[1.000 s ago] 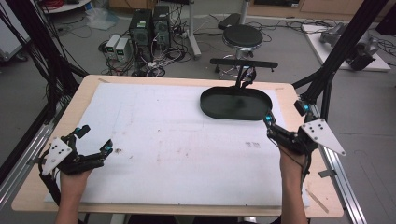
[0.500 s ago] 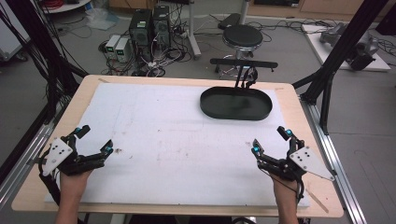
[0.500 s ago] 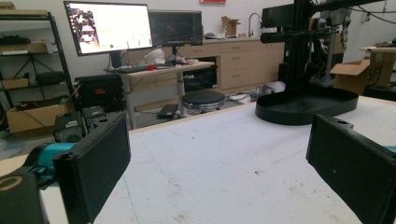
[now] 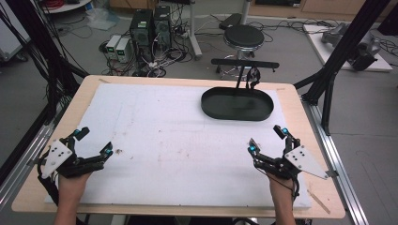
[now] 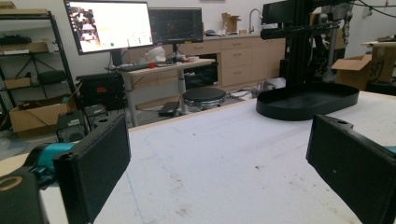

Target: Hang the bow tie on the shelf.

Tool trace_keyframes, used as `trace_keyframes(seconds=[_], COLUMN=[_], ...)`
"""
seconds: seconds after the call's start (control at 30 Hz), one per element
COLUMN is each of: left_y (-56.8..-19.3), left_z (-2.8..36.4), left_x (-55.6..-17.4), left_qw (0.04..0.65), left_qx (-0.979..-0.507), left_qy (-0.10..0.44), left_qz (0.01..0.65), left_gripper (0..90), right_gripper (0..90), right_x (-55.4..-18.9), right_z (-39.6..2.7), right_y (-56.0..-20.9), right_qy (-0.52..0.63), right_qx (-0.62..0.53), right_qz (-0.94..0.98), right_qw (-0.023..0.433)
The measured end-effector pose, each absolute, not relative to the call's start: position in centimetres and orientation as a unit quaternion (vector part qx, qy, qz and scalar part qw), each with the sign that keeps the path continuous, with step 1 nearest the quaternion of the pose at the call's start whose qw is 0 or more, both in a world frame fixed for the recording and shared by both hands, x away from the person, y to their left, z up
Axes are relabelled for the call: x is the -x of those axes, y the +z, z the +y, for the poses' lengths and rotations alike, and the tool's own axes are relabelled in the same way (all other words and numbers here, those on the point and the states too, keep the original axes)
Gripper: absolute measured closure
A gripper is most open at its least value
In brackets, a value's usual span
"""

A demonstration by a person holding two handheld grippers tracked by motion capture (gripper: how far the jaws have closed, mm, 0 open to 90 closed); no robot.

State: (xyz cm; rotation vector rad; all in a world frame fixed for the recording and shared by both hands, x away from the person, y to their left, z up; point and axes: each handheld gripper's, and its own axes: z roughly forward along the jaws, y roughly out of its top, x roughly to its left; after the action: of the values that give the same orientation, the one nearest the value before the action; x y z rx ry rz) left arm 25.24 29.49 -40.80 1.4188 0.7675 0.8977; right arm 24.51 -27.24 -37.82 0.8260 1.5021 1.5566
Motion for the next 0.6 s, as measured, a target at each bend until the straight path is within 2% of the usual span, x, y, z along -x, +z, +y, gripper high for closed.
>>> trace_keyframes(seconds=[0.6], left_y=[-41.02], left_z=[29.36], left_x=[-25.33], left_qw=[0.596], left_qx=[-0.619], left_qy=[0.387], left_qz=[0.334], left_gripper=[6.8], right_gripper=[11.5], right_x=[-24.78], right_z=[-28.17], right_y=[-38.15], right_qy=[0.623], right_qx=[-0.333], right_qz=[0.585], right_qw=[0.398])
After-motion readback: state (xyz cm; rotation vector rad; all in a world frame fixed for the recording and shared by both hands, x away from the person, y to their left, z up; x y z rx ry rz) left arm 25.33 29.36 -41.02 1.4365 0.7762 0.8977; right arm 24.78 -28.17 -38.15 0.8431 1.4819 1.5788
